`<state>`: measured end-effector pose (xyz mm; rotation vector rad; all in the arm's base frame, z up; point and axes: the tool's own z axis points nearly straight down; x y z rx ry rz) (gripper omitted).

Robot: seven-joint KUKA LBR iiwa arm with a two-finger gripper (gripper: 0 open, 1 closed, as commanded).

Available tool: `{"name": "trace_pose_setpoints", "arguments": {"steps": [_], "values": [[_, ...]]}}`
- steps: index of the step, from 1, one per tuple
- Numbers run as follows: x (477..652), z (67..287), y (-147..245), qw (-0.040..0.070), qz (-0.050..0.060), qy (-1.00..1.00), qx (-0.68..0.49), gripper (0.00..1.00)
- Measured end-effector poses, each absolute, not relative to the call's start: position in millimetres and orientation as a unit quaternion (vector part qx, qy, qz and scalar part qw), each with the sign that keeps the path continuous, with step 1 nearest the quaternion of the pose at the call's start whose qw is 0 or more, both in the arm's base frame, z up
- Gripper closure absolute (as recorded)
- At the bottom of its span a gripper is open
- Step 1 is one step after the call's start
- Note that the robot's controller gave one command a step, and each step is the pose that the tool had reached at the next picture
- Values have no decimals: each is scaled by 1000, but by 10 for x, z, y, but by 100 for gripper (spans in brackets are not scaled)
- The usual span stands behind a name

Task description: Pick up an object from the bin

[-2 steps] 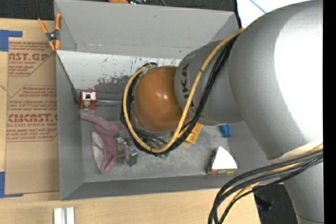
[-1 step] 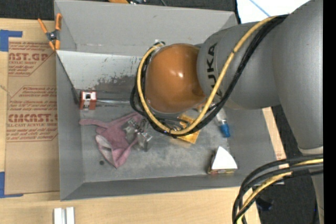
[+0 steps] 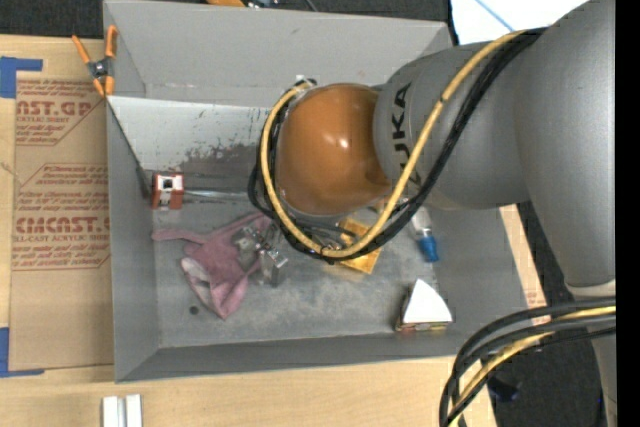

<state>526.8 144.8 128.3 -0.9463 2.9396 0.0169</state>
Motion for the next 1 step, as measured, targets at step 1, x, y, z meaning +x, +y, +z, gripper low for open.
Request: {"name": "trace_pose_setpoints", "arguments": {"steps": [1], "values": [[5197,1164,1408,17,9,972,-233,100]]}}
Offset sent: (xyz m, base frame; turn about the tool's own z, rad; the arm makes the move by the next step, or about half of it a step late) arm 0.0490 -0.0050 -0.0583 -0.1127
